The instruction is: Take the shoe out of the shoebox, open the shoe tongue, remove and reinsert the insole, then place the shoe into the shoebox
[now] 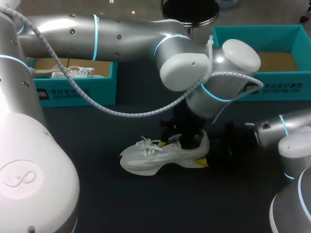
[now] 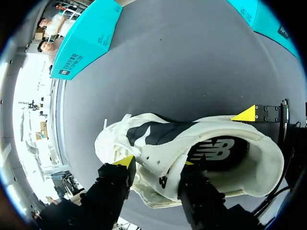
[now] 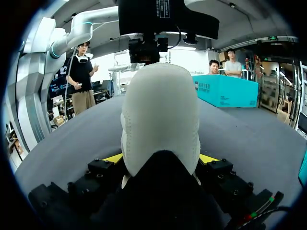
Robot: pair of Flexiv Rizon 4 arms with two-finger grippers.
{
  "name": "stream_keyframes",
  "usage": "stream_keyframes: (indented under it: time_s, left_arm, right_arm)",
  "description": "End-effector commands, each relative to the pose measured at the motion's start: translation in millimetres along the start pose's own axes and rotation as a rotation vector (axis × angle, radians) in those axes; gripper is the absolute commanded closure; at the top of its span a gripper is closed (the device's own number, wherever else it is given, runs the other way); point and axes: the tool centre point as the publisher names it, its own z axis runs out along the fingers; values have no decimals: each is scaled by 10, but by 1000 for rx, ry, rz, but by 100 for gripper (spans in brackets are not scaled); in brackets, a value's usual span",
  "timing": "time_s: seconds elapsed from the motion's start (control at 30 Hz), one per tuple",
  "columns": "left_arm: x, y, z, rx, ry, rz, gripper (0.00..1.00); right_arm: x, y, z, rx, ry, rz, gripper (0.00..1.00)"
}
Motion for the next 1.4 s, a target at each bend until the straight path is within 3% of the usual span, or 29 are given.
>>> stream_keyframes:
  time_s: [0.03,0.13,0.43,0.57,0.67,0.8,0.87,1.2,1.4]
  left_arm:
    - [-180,89,-99,25,27,-171,70]
    - [-297,103,-148,39,37,-190,65]
    - [-667,139,-220,49,74,-223,62]
    - [-801,150,-193,40,85,-236,66]
    - [-865,150,-149,23,88,-246,81]
    - [-913,147,-89,-3,99,-251,89]
    - [-943,149,-63,-8,102,-255,100]
    - [-1043,178,0,-47,136,-254,100]
    - [-1016,204,140,-88,242,-107,100]
  right_arm:
    - [5,-39,61,2,-2,1,100]
    - [5,-39,61,2,-2,1,100]
    - [5,-39,61,2,-2,1,100]
    - [5,-39,61,2,-2,1,100]
    - [5,-39,61,2,-2,1,100]
    - [5,-39,61,2,-2,1,100]
    - [5,-39,61,2,-2,1,100]
    - [5,-39,61,2,-2,1,100]
    - [5,-39,61,2,-2,1,100]
